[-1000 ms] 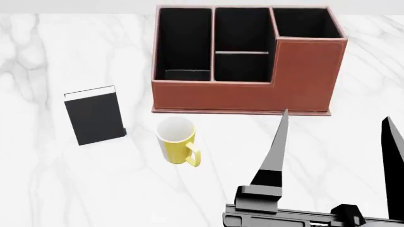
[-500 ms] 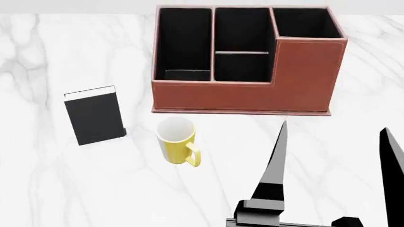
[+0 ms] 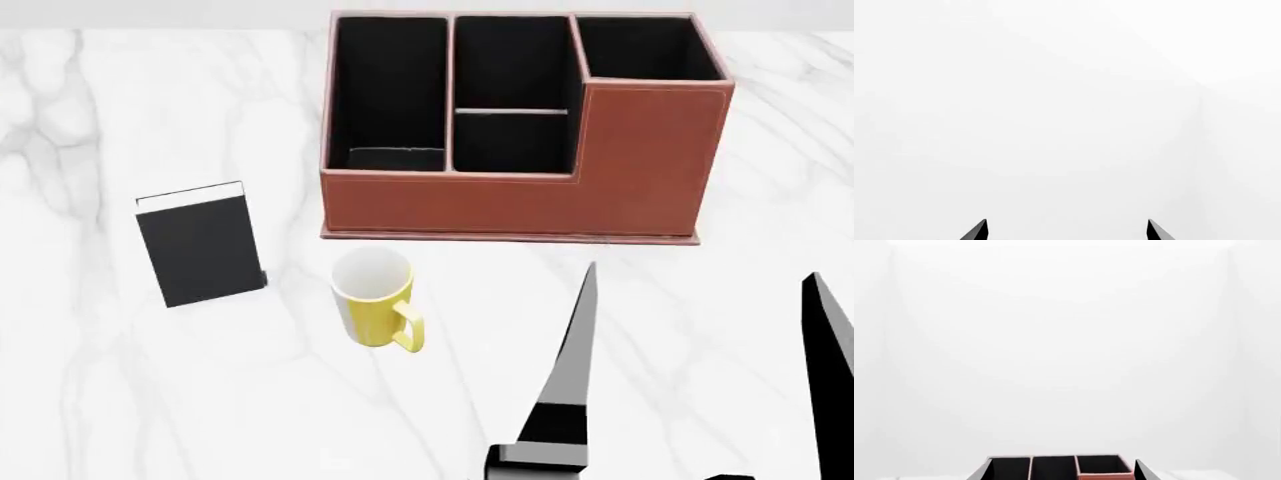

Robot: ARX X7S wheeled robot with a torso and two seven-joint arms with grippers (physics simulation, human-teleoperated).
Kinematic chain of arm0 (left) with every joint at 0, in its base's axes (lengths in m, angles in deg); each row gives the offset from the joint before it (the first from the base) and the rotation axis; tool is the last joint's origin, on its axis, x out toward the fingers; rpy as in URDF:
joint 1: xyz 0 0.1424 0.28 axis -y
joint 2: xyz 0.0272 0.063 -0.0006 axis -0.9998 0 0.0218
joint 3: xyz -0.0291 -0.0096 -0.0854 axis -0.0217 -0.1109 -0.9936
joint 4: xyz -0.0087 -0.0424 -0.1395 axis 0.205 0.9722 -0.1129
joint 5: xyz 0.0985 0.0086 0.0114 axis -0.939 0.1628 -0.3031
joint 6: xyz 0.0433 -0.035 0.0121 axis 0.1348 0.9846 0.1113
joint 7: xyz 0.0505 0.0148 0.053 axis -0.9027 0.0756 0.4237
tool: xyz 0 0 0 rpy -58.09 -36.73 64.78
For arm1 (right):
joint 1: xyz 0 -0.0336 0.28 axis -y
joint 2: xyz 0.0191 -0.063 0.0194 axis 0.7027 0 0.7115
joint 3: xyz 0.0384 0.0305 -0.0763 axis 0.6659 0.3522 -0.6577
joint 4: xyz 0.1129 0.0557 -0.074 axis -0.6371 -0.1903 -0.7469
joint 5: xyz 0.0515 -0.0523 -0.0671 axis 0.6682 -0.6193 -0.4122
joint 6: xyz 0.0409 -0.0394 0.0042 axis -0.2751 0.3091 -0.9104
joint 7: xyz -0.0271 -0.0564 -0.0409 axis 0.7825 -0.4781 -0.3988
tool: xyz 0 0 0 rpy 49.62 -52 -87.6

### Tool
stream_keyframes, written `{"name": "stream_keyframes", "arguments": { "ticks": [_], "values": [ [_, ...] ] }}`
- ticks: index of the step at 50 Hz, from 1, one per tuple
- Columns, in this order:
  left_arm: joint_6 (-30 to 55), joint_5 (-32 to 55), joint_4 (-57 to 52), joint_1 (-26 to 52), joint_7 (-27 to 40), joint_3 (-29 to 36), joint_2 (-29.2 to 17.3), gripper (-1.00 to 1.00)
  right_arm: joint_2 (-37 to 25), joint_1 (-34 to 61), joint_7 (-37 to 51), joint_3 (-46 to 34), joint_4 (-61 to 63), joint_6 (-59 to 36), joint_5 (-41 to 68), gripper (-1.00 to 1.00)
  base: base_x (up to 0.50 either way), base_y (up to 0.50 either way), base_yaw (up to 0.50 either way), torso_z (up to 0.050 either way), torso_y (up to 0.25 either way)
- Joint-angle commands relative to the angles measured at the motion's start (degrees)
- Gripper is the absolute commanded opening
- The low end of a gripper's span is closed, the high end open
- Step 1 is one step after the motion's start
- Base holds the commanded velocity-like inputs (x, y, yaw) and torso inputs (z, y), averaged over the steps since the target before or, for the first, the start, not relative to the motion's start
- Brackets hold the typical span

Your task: Pick up the yellow and white mug and place it to the right of the caddy.

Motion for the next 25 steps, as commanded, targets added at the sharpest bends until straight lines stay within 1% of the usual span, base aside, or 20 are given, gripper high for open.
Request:
{"name": "stream_keyframes", "arguments": {
  "ticks": [1,5,6,8,16,20,25],
  "values": [
    [-0.4,-0.6,0.0,-0.6,1.9,1.1,-1.3,1.0,-1.6,4.0,2.4,-5.8,0.0,1.9,-1.0,1.0,0.0,0.0,0.0,0.0,0.0],
    [0.5,-1.9,0.0,-0.6,3.8,1.8,-2.1,1.0,-1.7,4.9,2.7,-7.1,0.0,1.9,-1.3,1.0,0.0,0.0,0.0,0.0,0.0],
    [2.4,-3.6,0.0,-0.6,5.0,2.9,-3.8,1.0,-1.6,5.2,2.7,-7.5,-0.1,1.7,-1.5,1.0,0.0,0.0,0.0,0.0,0.0],
    [2.6,-4.7,0.0,-0.6,6.4,4.4,-5.2,1.0,-1.6,5.5,2.7,-8.0,-0.1,1.7,-1.7,1.0,0.0,0.0,0.0,0.0,0.0],
    [2.4,-5.9,0.0,-0.6,7.8,7.4,-8.5,1.0,-2.4,7.2,3.2,-10.5,0.0,3.3,-2.5,1.0,0.05,0.0,0.0,0.0,0.0],
    [2.5,-6.3,0.0,-0.6,8.4,8.1,-9.4,1.0,-2.8,8.0,3.5,-11.9,0.0,4.1,-3.1,1.0,0.31,0.0,0.0,0.0,0.0],
    [2.5,-5.8,0.0,-0.6,7.9,7.7,-9.3,1.0,-2.9,9.1,4.2,-13.2,0.0,4.3,-3.0,1.0,0.47,0.0,0.0,0.0,0.0]
  ]
}}
